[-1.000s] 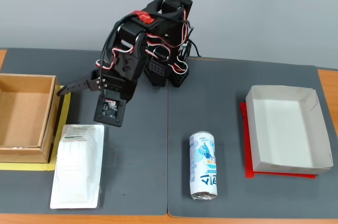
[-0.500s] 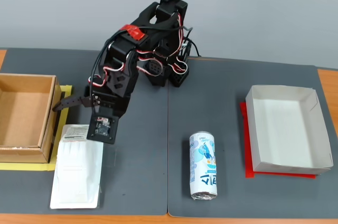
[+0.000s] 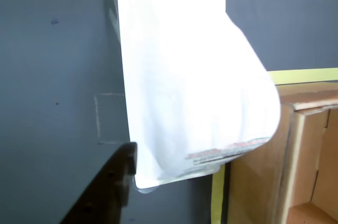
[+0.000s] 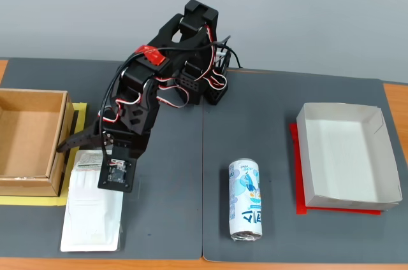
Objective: Pick the sandwich and put it in the gray box
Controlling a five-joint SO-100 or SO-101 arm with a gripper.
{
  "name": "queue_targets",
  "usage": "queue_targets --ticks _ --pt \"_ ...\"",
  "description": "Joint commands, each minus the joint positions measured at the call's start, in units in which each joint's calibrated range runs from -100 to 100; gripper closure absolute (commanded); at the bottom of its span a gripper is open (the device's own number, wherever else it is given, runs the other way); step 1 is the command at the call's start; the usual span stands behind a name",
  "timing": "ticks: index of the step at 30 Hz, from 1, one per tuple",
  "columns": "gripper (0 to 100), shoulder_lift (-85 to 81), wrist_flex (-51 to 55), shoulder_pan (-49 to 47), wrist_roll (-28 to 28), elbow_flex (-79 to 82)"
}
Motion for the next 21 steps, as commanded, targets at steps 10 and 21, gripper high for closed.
queue_targets --ticks 10,21 --pt "46 3.43 -0.73 -0.67 0.27 -3.16" --pt "46 8.52 -0.29 -0.52 0.27 -7.05"
